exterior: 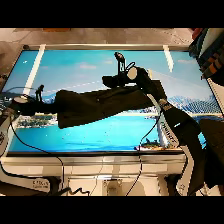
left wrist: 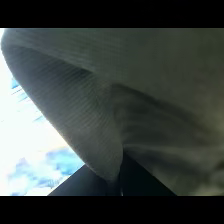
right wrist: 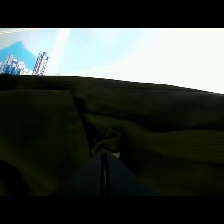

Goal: Fold the clothes and pants, and hang the long-sleeved shirts on hangers.

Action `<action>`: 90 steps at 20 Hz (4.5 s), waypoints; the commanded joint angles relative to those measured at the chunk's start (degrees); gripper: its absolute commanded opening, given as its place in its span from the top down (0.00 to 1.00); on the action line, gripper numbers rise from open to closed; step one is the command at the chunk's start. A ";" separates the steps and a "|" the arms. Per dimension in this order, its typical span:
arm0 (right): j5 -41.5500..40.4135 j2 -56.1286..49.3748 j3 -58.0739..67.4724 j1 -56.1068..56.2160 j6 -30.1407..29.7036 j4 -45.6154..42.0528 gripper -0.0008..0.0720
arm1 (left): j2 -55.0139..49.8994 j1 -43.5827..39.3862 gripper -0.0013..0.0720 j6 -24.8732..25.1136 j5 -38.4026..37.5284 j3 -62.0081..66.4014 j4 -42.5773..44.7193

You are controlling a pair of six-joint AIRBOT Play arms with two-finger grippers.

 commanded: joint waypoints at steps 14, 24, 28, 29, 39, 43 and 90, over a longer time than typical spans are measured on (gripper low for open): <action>6.97 0.13 -0.11 0.04 -0.17 -3.37 0.94 | 20.17 -2.95 0.97 -21.51 -30.77 28.94 23.82; -11.82 -4.79 -2.43 13.84 2.14 4.44 0.94 | 18.75 -2.97 0.97 -26.73 -16.83 28.87 3.04; -21.44 -5.90 -2.45 19.71 3.52 2.93 0.94 | 15.80 -3.19 0.97 -26.73 -17.31 28.37 -0.63; -21.92 -6.01 -2.43 20.15 3.52 2.32 0.94 | 15.15 -3.30 0.97 -26.73 -17.33 28.37 -0.76; -0.31 -3.28 -2.43 4.39 3.41 -8.09 0.94 | 8.72 -14.47 0.97 -26.73 -6.08 28.37 0.33; 6.78 3.06 -2.43 -4.55 1.81 -8.13 0.94 | 4.00 -27.19 0.97 -30.12 10.73 28.39 5.79; 13.46 10.05 -24.92 -30.21 -12.94 -8.96 0.05 | -13.66 -58.07 0.97 -19.82 20.72 28.44 20.44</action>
